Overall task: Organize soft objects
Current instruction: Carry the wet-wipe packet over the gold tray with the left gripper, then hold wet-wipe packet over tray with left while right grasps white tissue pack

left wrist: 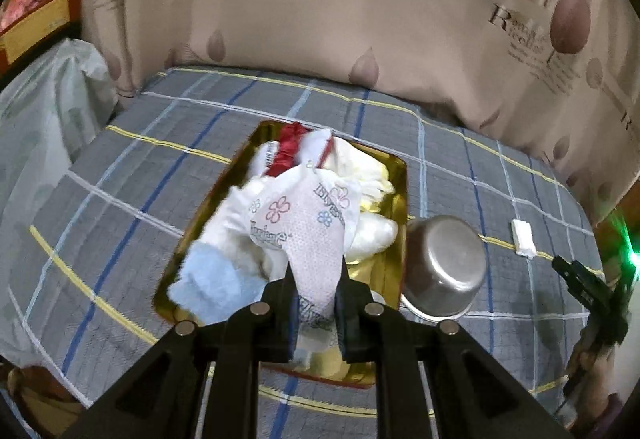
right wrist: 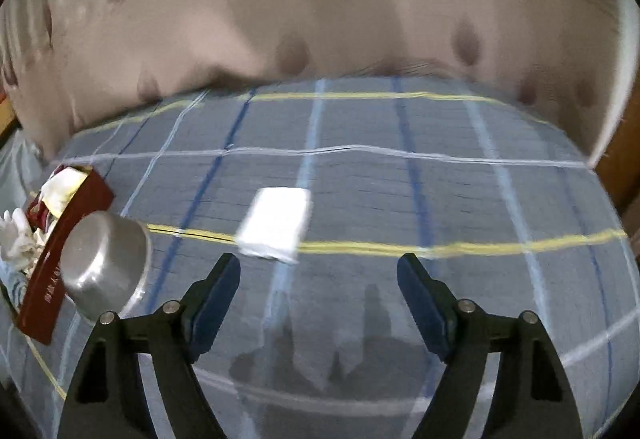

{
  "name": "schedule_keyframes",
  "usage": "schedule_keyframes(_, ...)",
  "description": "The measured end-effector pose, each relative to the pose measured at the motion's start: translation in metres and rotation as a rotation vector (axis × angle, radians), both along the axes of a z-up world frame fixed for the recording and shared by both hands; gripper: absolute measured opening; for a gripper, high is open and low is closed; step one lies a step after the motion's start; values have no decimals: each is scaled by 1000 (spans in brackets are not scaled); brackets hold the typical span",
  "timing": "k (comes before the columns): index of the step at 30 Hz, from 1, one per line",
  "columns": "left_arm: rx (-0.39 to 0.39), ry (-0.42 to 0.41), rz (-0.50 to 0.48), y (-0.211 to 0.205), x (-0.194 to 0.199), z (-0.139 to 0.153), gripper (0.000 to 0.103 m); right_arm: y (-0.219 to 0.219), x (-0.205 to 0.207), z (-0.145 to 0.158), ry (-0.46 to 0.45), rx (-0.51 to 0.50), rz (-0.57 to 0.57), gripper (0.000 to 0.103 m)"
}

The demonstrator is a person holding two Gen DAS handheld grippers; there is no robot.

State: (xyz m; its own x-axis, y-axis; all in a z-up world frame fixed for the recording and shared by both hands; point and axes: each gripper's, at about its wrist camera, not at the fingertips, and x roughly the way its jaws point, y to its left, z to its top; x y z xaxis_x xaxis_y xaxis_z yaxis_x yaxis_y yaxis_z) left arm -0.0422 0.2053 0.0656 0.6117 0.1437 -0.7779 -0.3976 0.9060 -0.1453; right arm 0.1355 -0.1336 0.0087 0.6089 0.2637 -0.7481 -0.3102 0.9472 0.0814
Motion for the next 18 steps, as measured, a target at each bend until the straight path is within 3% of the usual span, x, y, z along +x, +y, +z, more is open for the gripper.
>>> schedule_keyframes(8, 12, -34, -8, -3, -10, 7, 14, 46, 44, -20, 115, -113, 1, 72)
schedule_keyframes(10, 4, -28, -17, -3, -9, 5, 15, 50, 53, -29, 158, -129, -5, 63)
schedule_keyframes(14, -18, -31, -29, -2, -9, 3, 15, 62, 59, -30, 181, -137, 50, 14)
schedule_keyframes(18, -32, -35, -33, 0, -9, 0, 15, 74, 55, -11, 147, -81, 107, 13)
